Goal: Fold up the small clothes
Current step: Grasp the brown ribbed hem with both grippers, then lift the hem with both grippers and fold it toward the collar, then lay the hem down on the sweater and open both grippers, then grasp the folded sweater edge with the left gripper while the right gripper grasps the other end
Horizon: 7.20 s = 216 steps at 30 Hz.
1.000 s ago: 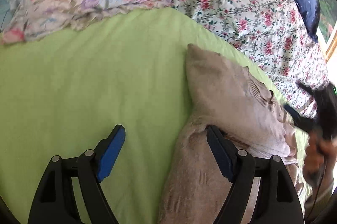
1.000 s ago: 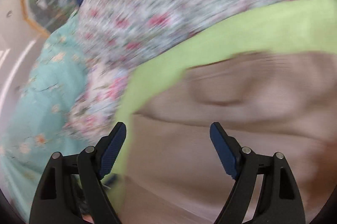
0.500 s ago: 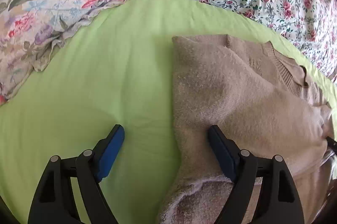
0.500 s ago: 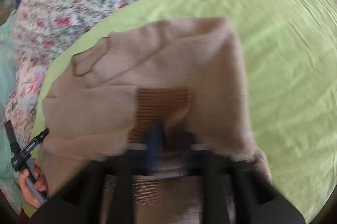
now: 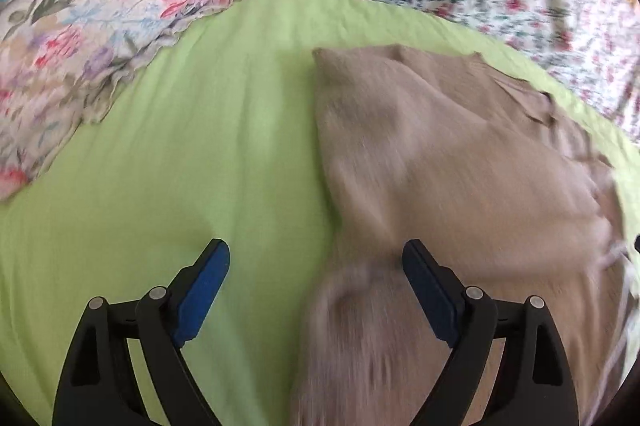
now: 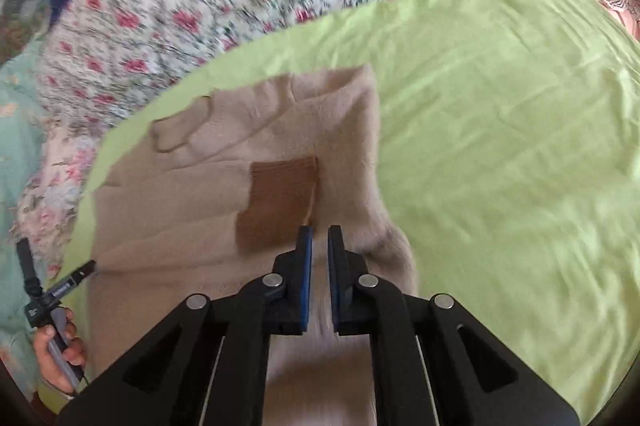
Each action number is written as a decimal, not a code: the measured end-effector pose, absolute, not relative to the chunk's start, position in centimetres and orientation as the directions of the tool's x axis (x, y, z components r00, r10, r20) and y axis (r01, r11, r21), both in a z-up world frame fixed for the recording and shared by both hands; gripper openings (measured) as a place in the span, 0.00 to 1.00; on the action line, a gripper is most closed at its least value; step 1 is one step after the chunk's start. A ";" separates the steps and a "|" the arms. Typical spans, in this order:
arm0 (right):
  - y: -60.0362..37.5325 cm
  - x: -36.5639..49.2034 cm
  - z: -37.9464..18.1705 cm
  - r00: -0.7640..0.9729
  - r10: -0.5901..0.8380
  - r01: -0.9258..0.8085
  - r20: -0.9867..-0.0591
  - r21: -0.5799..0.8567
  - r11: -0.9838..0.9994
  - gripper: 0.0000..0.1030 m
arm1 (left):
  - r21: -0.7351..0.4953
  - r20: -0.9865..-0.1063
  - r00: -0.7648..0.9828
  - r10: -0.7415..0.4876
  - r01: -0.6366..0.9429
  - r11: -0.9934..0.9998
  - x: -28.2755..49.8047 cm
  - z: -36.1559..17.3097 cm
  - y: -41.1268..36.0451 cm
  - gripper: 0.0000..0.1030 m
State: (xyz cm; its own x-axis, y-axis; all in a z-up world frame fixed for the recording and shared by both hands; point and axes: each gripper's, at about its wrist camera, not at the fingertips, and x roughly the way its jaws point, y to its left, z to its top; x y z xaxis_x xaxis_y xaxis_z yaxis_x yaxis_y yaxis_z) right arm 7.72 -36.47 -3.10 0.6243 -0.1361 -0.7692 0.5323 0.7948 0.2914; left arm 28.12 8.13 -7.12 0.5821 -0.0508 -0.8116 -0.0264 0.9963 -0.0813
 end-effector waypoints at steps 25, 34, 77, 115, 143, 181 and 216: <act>-25.9 -11.9 -9.3 0.604 0.276 0.348 -0.747 0.560 0.752 0.46 | -0.499 -0.757 0.394 -0.521 0.166 0.850 0.3 -10.3 9.8 0.90; -25.4 -10.8 -10.4 0.617 0.285 0.335 -0.734 0.573 0.748 0.13 | -0.496 -0.741 0.401 -0.539 0.216 0.841 -0.4 -10.6 8.6 0.53; -26.7 -15.9 -1.8 0.847 0.388 0.003 -0.364 0.733 0.681 0.08 | -0.539 -0.510 0.581 -0.634 0.359 0.762 -2.2 -1.9 11.5 0.05; -44.9 18.2 -6.6 0.727 0.004 0.446 -0.686 0.478 0.757 0.30 | -0.435 -0.683 0.593 -0.427 0.139 0.889 38.9 -7.5 5.1 0.15; -44.1 23.0 -6.3 0.678 -0.132 0.473 -0.723 0.291 0.832 0.42 | -0.260 -0.759 0.586 -0.283 0.126 0.958 43.7 -7.0 3.4 0.06; -29.7 6.8 -8.2 0.694 0.117 0.364 -0.710 0.486 0.794 0.55 | -0.622 -0.645 0.585 -0.492 -0.028 0.782 18.9 -11.0 3.1 0.61; -36.2 24.2 -7.0 0.632 0.548 0.097 -0.548 0.757 0.646 0.71 | -0.174 -0.659 0.632 -0.409 0.401 0.900 24.2 -5.1 -15.2 0.10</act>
State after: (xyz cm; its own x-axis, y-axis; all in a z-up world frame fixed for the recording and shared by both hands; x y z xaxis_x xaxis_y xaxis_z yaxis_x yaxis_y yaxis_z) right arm 24.20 -36.16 -6.99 0.6318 0.5479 -0.5483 0.0975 0.6456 0.7574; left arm 24.24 -15.18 -5.14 0.6315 -0.4086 -0.6589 0.4005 0.8996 -0.1740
